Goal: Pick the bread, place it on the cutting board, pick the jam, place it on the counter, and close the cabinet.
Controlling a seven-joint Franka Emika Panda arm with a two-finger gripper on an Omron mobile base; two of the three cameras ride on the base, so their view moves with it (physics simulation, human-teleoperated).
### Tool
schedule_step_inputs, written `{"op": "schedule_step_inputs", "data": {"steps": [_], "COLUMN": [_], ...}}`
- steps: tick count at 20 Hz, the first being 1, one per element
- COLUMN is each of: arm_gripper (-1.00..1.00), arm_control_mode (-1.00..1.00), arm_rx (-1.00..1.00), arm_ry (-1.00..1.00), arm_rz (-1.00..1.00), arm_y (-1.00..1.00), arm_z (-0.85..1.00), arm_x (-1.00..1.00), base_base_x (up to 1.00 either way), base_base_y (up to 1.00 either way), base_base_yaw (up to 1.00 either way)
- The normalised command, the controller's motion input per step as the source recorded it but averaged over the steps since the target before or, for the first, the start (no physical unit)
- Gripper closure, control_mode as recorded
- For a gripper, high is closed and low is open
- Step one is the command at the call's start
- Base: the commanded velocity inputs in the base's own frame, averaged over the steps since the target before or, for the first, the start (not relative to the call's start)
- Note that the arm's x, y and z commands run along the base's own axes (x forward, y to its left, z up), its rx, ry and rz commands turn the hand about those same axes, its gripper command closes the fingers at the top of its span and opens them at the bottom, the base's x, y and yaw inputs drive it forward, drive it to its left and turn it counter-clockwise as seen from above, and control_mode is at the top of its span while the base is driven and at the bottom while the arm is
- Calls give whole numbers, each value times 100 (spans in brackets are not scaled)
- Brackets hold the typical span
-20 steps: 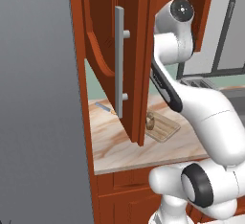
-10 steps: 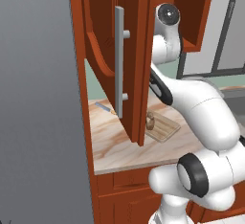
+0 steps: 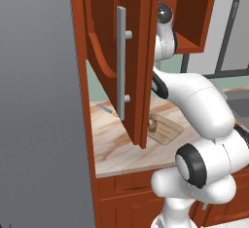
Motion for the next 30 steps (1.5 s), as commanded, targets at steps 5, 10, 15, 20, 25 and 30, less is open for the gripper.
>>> {"op": "schedule_step_inputs", "data": {"steps": [5, 10, 15, 20, 25, 30], "arm_gripper": [-100, -100, -100, -100, -100, -100], "arm_control_mode": [-100, -100, -100, -100, -100, -100], "arm_rx": [0, 0, 0, 0, 0, 0], "arm_ry": [3, 3, 0, 0, 0, 0], "arm_rz": [0, 0, 0, 0, 0, 0], "arm_y": [2, 0, 0, 0, 0, 0], "arm_z": [0, -2, -13, -14, -6, -1], "arm_x": [15, 10, 16, 15, 13, 15], "base_base_x": [0, 0, 0, 0, 0, 0], "base_base_y": [0, 0, 0, 0, 0, 0], "base_base_yaw": [0, 0, 0, 0, 0, 0]}}
